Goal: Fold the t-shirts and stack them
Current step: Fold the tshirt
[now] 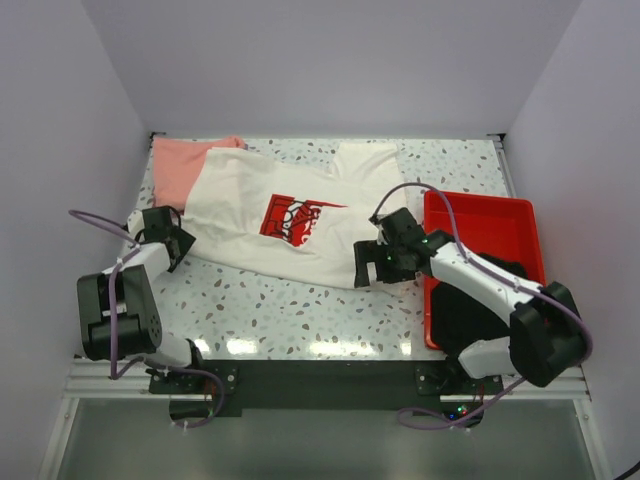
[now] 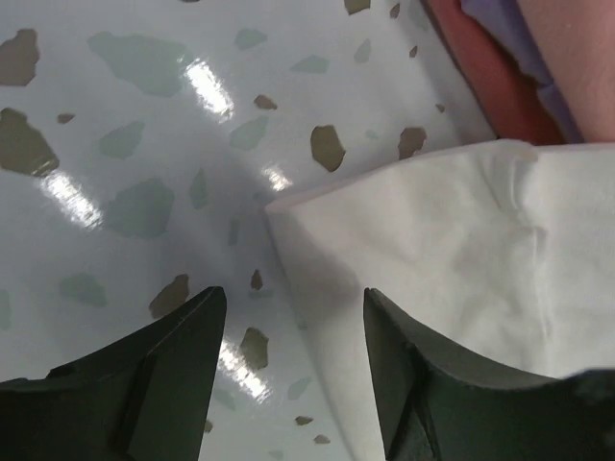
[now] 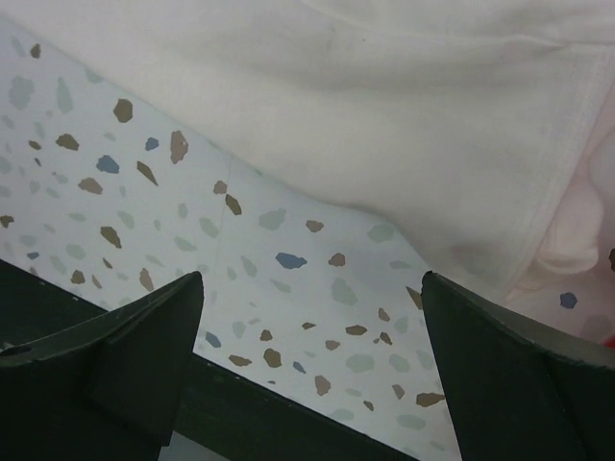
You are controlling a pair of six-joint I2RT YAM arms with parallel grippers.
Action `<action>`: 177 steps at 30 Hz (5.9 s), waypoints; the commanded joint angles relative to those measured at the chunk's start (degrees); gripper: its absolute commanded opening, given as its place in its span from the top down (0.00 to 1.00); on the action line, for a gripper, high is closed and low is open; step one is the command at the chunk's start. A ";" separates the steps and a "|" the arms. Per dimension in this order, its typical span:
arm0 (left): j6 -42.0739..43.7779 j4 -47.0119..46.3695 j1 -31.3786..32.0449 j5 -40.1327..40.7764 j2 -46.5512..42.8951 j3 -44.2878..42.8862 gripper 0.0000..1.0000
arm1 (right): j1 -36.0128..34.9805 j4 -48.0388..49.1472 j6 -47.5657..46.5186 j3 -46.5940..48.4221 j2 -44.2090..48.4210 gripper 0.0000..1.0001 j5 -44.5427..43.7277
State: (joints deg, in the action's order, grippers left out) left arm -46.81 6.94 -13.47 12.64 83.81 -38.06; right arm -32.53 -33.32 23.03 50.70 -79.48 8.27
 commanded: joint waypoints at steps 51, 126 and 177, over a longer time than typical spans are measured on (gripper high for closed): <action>-1.09 -0.27 -0.67 -6.76 -17.09 -11.24 1.00 | -0.34 -15.17 6.08 7.21 5.74 1.00 -14.51; 10.49 20.82 9.69 -4.56 -2.71 -35.63 0.00 | 1.24 -7.99 -0.79 23.39 -1.02 0.01 -7.31; 15.08 36.66 15.32 8.01 31.95 -67.94 1.00 | 9.68 -3.07 -5.18 35.23 -21.76 0.01 -16.18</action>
State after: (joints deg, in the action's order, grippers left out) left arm -32.73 47.42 1.34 20.62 122.26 -106.76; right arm -23.05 -39.24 18.76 79.88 -99.11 -5.58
